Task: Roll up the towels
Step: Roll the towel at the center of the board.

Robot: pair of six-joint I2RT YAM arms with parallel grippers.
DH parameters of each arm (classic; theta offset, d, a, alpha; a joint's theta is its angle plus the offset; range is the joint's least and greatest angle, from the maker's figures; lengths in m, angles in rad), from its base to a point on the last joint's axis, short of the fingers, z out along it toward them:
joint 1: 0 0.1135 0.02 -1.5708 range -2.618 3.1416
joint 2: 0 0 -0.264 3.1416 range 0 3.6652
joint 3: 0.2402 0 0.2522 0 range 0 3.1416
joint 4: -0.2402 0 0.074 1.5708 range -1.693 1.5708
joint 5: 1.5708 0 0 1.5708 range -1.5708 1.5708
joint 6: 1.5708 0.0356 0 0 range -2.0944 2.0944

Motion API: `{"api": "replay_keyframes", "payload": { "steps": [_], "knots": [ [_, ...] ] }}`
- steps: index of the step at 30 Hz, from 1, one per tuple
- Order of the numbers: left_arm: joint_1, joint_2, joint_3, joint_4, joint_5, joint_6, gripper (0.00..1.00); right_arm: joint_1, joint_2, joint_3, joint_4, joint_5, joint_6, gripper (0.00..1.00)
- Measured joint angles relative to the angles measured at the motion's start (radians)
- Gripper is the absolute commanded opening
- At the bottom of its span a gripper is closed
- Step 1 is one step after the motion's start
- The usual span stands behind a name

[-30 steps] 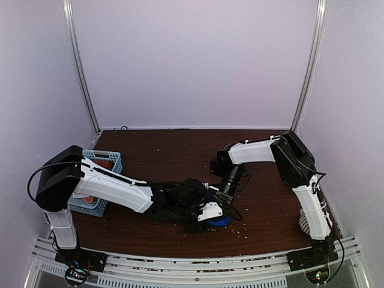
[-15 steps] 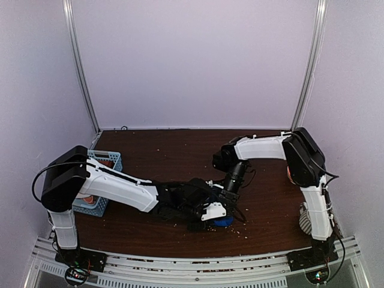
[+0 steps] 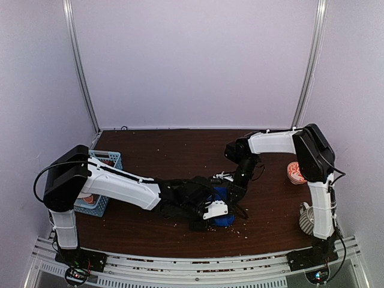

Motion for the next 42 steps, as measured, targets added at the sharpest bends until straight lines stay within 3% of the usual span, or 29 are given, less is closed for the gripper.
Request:
{"api": "replay_keyframes", "payload": {
  "steps": [9,14,20,25,28,32,34,38,42],
  "knots": [
    [0.000,0.011,0.060,-0.076,0.027,-0.039,0.00,0.069,0.111,0.195,-0.011,0.069,0.068,0.22],
    [0.000,0.015,0.064,-0.097,0.028,-0.064,0.00,0.078,0.114,0.206,-0.011,0.080,0.085,0.24],
    [0.026,0.077,0.126,-0.095,0.091,-0.122,0.00,0.071,0.096,0.213,-0.023,0.093,0.088,0.42],
    [0.076,0.103,0.152,-0.093,0.225,-0.180,0.00,-0.020,0.045,0.380,-0.102,0.076,0.047,0.45],
    [0.119,0.124,0.166,-0.090,0.326,-0.221,0.00,-0.094,-0.092,0.435,-0.093,0.042,0.031,0.46],
    [0.200,0.167,0.187,-0.082,0.529,-0.292,0.01,-0.140,-0.439,0.211,0.014,-0.055,0.005,0.56],
    [0.240,0.205,0.209,-0.081,0.655,-0.327,0.01,-0.121,-0.591,0.082,-0.014,-0.143,-0.078,0.58],
    [0.291,0.271,0.250,-0.082,0.832,-0.382,0.01,-0.067,-0.693,-0.055,-0.087,-0.240,-0.242,0.58],
    [0.312,0.302,0.268,-0.082,0.909,-0.417,0.02,0.024,-0.718,-0.221,0.007,-0.187,-0.251,0.63]
  ]
}}
